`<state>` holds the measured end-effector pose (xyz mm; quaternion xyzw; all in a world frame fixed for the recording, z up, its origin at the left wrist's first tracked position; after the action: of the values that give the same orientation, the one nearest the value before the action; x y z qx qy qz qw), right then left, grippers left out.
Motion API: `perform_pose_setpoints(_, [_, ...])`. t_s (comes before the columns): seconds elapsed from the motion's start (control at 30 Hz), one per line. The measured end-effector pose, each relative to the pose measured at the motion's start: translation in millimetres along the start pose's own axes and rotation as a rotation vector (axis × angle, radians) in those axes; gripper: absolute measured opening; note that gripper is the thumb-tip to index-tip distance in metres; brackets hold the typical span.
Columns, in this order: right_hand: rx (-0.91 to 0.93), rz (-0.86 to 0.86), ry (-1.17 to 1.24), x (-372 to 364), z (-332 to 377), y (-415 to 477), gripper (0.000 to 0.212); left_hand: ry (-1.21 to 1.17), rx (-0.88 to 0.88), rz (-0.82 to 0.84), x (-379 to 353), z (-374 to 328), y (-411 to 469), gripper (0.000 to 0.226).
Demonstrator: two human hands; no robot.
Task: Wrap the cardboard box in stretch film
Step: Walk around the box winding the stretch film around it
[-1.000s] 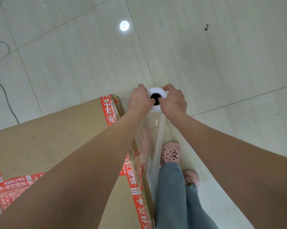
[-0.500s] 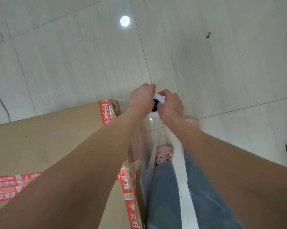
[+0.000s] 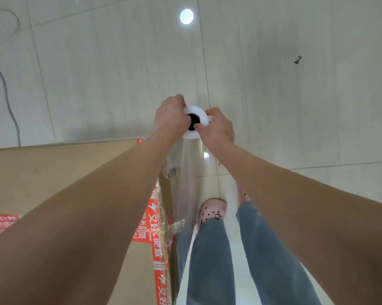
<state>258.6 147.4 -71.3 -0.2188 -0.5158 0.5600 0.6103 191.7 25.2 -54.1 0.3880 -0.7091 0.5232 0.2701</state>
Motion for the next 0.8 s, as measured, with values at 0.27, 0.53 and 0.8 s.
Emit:
perform_pose_setpoints(0.27, [0.022,0.061,-0.107,-16.0,27.9,8.3,0.022,0.064,0.105,0.055,9.2,25.0,6.4,0.024])
perform_pose_setpoints(0.53, [-0.013,0.071,-0.144,-30.0,43.7,10.2,0.014,0.075,0.171,0.073,13.6,43.8,14.4,0.022])
perform_pose_setpoints(0.8, [-0.086,0.101,-0.184,-35.2,44.0,15.6,0.034,-0.023,0.137,0.243,2.6,48.9,23.5,0.027])
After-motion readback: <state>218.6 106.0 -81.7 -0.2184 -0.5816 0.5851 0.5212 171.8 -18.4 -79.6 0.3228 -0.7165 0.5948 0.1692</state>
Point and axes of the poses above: each hand's wrist, its own y-axis towards the middle knuckle, its own x-axis out of the back of the hand, z = x × y, the point moved 8 cm from there along y, towards the middle knuckle, and after that the axes turned 13 degrees about -x, right-handed, at the moved point
